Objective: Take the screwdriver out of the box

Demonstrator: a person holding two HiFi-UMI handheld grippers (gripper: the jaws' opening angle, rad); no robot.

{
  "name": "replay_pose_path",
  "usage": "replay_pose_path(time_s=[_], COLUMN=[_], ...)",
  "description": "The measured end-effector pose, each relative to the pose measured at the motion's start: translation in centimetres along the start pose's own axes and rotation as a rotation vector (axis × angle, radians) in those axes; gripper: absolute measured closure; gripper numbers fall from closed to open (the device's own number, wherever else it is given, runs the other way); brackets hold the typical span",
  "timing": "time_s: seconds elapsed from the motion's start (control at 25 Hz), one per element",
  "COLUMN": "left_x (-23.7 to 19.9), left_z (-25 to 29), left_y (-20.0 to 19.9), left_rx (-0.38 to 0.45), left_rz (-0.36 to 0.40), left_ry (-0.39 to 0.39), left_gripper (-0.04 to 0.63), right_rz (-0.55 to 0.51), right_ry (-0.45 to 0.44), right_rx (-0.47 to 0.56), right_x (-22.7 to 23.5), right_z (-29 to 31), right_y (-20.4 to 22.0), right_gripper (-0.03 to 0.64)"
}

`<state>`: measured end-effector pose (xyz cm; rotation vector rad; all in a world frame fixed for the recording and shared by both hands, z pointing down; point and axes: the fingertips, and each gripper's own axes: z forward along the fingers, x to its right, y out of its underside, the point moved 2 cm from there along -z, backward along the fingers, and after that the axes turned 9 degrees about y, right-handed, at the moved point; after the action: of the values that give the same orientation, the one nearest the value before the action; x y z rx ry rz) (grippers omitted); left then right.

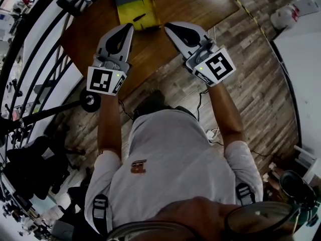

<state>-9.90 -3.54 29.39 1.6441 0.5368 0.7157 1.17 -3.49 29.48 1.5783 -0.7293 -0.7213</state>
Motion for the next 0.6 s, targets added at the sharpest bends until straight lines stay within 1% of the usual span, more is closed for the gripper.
replay_pose_path(time_s=[0.28,0.6], left_x=[-6.2,-10.9], left_z=[3.0,5.8], left_y=[2.6,6.9], left_rx=[-0.037,-0.114], left_rz=[-0.014,-0.026], left_ry=[0.013,0.056], left_gripper=[0.575,0.575], right_rz=[0.008,0.018], right_ry=[0.008,0.012], right_rx=[-0.028,-0.053], right_x=[3.6,6.6], right_z=[5.6,10.4], right_y=[1.8,3.7], right_gripper=[0.584,0.584])
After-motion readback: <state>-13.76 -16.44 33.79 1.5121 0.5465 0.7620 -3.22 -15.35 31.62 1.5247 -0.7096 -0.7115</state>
